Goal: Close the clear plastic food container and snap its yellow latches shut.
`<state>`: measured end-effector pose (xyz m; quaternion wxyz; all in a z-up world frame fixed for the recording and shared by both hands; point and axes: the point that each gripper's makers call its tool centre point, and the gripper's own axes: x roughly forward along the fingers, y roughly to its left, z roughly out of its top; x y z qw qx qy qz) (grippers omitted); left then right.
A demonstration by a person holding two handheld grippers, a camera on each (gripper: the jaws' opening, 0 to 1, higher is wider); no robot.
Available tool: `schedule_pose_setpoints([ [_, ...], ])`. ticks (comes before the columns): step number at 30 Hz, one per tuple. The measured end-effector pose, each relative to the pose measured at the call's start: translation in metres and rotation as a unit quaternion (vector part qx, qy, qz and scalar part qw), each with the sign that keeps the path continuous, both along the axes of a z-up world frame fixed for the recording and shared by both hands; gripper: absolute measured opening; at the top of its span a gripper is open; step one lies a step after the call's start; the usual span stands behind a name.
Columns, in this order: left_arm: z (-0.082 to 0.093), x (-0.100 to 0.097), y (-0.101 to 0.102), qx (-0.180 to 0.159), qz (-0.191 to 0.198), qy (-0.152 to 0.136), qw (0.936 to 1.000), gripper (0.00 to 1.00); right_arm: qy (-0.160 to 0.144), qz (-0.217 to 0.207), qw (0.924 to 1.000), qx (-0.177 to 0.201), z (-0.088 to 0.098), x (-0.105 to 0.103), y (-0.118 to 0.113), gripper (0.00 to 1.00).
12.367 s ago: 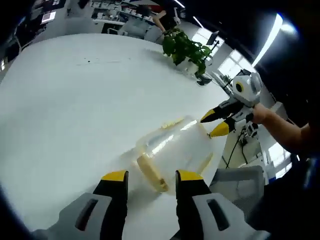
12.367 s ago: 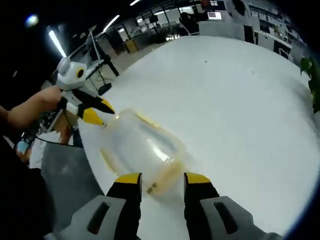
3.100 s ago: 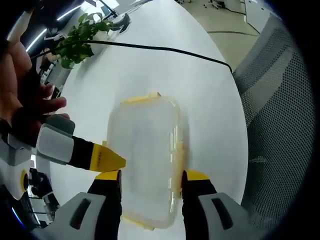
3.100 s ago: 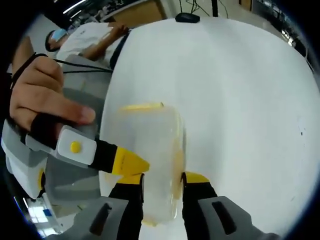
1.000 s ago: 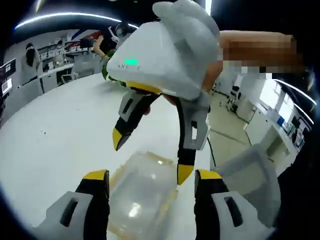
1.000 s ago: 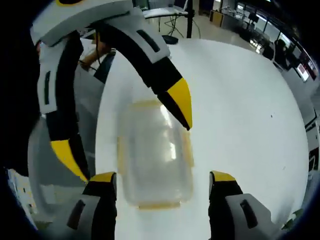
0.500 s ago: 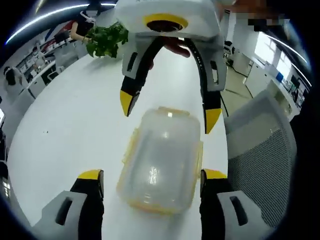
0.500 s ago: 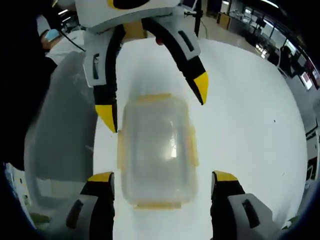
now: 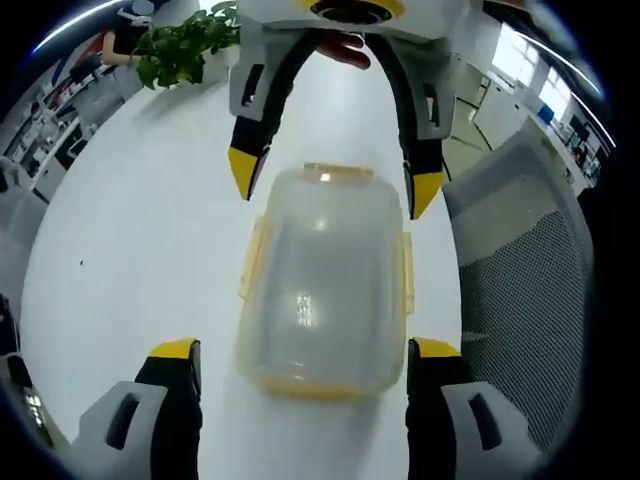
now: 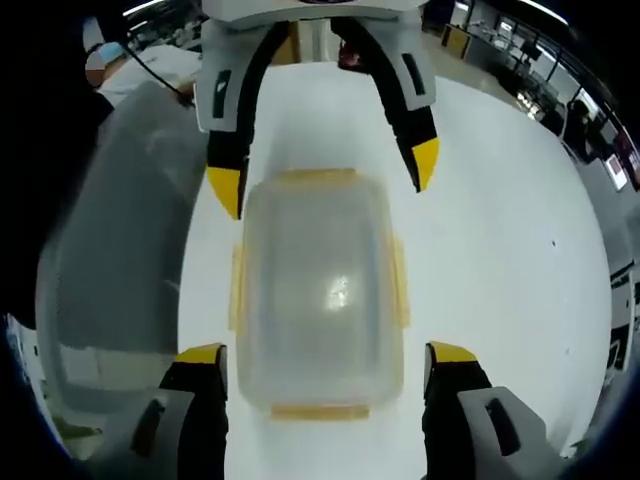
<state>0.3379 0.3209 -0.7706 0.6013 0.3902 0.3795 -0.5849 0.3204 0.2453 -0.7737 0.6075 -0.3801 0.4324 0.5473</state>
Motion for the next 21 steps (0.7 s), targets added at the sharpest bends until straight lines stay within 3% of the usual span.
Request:
schedule_pose_setpoints([
  [11,-0.017,-0.005,0.003,0.041,-0.017,-0.002,0.999,0.84,-0.005,-0.002,1.0,-0.002,-0.009,0.0,-0.003,0.79],
  [21,-0.027,-0.008,-0.001,0.057,-0.022,-0.005,0.9981,0.84,0.004,0.005,0.9999,-0.01,-0.018,-0.004,-0.007,0.78],
])
